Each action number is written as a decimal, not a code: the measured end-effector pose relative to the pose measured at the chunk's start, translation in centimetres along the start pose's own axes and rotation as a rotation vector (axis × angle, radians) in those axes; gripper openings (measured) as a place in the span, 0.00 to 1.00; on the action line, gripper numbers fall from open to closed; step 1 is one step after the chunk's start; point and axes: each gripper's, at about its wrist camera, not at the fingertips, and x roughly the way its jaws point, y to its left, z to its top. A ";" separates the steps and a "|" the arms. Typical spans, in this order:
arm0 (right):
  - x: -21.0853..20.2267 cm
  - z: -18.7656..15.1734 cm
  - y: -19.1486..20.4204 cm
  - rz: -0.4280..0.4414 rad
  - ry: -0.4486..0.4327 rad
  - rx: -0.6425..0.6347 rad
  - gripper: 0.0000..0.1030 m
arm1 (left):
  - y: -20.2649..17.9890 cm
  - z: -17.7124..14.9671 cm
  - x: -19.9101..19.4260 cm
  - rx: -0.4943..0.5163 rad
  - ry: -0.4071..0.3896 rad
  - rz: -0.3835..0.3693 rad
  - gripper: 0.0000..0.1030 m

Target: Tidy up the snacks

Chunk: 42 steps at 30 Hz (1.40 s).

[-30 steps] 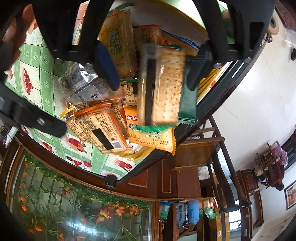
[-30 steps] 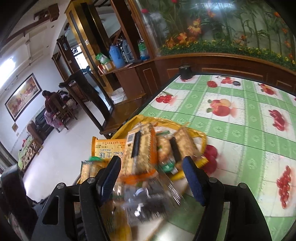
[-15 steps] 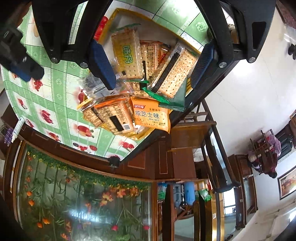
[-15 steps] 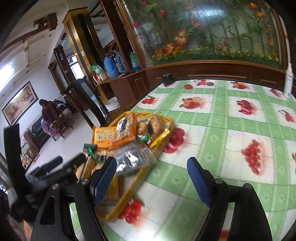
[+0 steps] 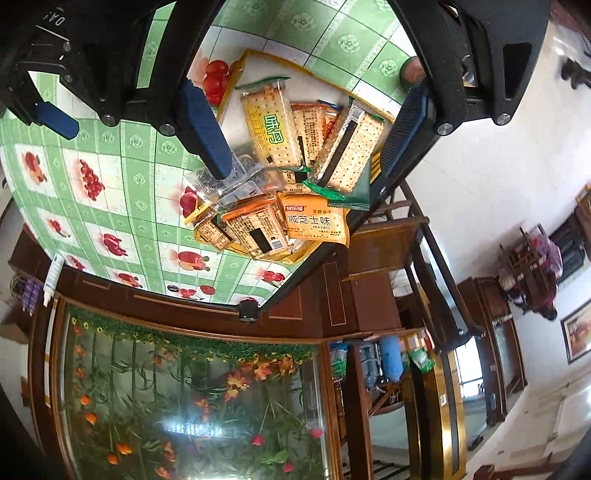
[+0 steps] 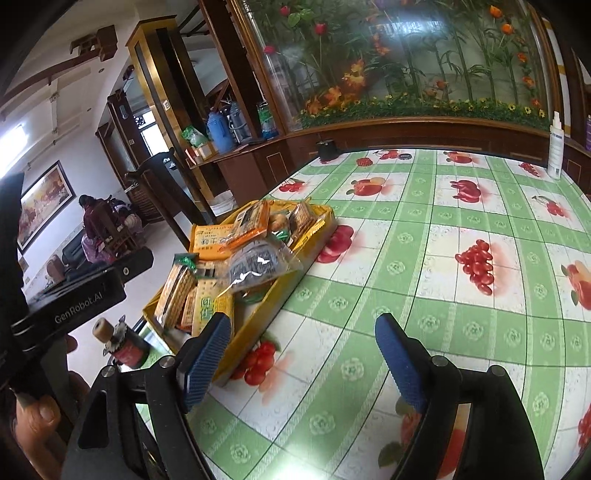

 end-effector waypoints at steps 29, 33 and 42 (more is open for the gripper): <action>-2.3 -2.4 1.3 0.001 -0.012 -0.066 0.81 | 1.1 -1.2 -5.8 -0.032 -0.154 0.004 0.81; -2.3 -2.5 1.5 0.003 -0.011 -0.079 0.81 | 1.1 -1.2 -6.3 -0.024 -0.167 0.028 0.81; -2.3 -2.8 1.9 0.006 -0.012 -0.099 0.81 | 2.2 -1.2 -7.1 -0.069 -0.185 -0.008 0.81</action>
